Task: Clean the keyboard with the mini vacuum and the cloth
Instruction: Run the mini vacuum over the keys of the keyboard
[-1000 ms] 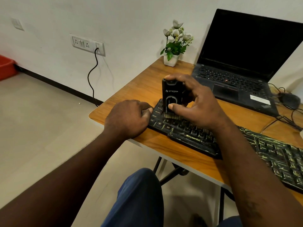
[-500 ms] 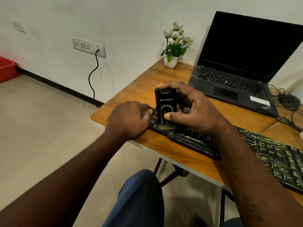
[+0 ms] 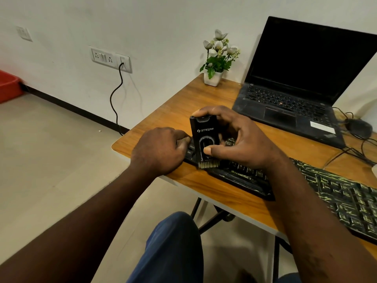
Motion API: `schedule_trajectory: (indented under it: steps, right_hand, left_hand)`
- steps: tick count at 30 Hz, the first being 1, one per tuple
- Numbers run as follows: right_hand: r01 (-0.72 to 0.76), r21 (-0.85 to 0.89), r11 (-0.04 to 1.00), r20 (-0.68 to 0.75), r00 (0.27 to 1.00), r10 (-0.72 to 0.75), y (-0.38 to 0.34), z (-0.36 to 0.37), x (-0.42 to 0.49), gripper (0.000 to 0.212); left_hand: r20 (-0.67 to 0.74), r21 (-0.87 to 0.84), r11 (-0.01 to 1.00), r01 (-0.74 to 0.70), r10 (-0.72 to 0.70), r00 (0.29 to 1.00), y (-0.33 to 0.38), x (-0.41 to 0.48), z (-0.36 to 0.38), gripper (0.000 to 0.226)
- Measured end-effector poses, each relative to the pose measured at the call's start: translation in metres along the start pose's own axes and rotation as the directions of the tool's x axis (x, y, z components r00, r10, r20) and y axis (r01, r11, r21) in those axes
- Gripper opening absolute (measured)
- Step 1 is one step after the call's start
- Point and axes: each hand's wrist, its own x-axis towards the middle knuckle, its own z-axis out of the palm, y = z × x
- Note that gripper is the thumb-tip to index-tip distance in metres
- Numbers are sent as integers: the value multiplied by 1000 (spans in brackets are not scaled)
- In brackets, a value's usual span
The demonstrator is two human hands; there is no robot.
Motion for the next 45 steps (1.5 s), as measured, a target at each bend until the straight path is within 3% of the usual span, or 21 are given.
schedule_trajectory:
  steps: [2,6,11,15,20,24,30,36,40,45]
  right_hand:
    - [-8,12,1000,10,1000,8,1,-3,-1,67]
    - [-41,-55,998,-169,985,31,6,-8,-1,67]
    - [-19,3,1000,-5,1000,19,2,0,-1,67]
    - [-53,1,999,-86,995,53,4,-2,1,67]
    - [-67,90,994,-14,998,69,5,-10,-5,67]
    - [-128,44,991,-107,985,132,11,-26,-9,68]
    - [-72,83,994,34,997,69,6,-17,-9,67]
    - [-61,30,998,-19,998,61,4,-12,-6,66]
    - [-56,73,996,80,996,50,1,-10,-5,66]
    - [-73,44,996,-3,997,73,5,-15,-6,66]
  left_hand:
    - [-5,10,1000,-2,2,1000,0,0,1,26]
    - [-14,21,1000,4,-4,1000,-4,1,3,28]
    - [-25,16,1000,-12,13,1000,-3,0,4,28]
    - [-32,30,1000,-6,7,999,-5,2,5,30]
    - [-28,19,1000,-1,2,1000,-7,2,7,37]
    - [-31,23,1000,2,-1,1000,-7,2,7,41]
    - [-21,19,1000,6,-5,1000,-5,1,6,38]
    - [-19,29,1000,10,-9,1000,-4,1,4,32]
    - [-10,24,1000,13,-13,1000,-2,0,3,27]
    - [-16,25,1000,5,-5,1000,-3,1,3,30]
